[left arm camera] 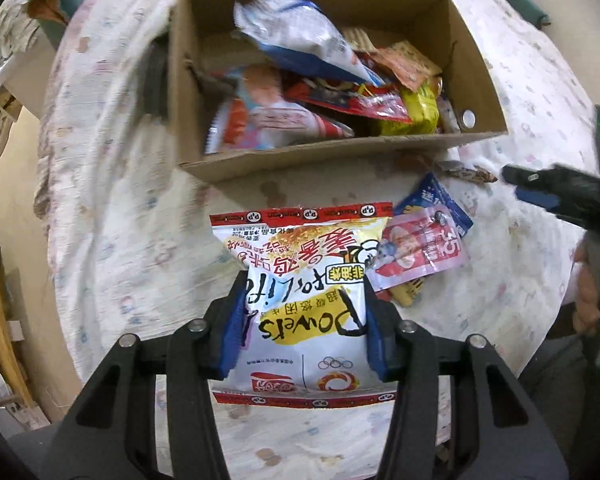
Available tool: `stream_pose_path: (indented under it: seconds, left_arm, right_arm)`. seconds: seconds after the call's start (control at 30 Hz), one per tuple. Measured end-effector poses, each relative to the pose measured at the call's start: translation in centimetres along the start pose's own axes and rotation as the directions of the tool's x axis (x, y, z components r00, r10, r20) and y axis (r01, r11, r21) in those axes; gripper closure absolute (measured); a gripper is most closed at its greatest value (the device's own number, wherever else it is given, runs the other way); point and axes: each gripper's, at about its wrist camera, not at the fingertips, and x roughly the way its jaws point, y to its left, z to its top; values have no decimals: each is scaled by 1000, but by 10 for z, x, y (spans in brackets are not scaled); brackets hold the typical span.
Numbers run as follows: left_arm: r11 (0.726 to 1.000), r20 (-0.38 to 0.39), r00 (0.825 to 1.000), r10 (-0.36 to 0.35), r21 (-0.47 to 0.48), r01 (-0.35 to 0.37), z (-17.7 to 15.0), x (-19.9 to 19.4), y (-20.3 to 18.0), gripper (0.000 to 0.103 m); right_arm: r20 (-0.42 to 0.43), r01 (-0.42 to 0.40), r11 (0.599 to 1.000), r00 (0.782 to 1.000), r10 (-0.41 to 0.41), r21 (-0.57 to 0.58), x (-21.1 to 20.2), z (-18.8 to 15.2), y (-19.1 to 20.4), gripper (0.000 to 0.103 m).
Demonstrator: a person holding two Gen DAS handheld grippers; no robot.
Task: Organize snacks
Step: 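Close left tool on the white Dowels bag while right tool grasps the brown-white snack stick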
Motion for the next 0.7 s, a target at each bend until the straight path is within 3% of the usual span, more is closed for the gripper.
stream_pose_path:
  seconds: [0.17,0.3,0.43,0.6,0.63,0.7]
  left_arm:
    - [1000,56,998,-2,-20,3,7,0,27,57]
    - [997,24,999,-34,-67,35,16,12,41,57]
    - [996,37,998,-41,-77,44,20,13,43,57]
    - [993,44,997,-69,-97,73,22,12,44,57]
    - [992,45,996,-74,-101,78,22,12,43,57]
    - [991,44,996,-80,-100,84,23,12,42,57]
  right_arm:
    - [-9,100,984,995,-102,-147,26,6,23,40]
    - [39,102,967,995,-96,-235,32,15,34,40]
    - [13,115,916,993,-119,-384,51,24,45,40]
    - [-122,-44,906,993,-9,-422,70,24,46,40]
    - [-189,-118,899,981,41,-422,75,17,49,40]
    - [-255,-178,880,965,68,-439,78,4,56,40]
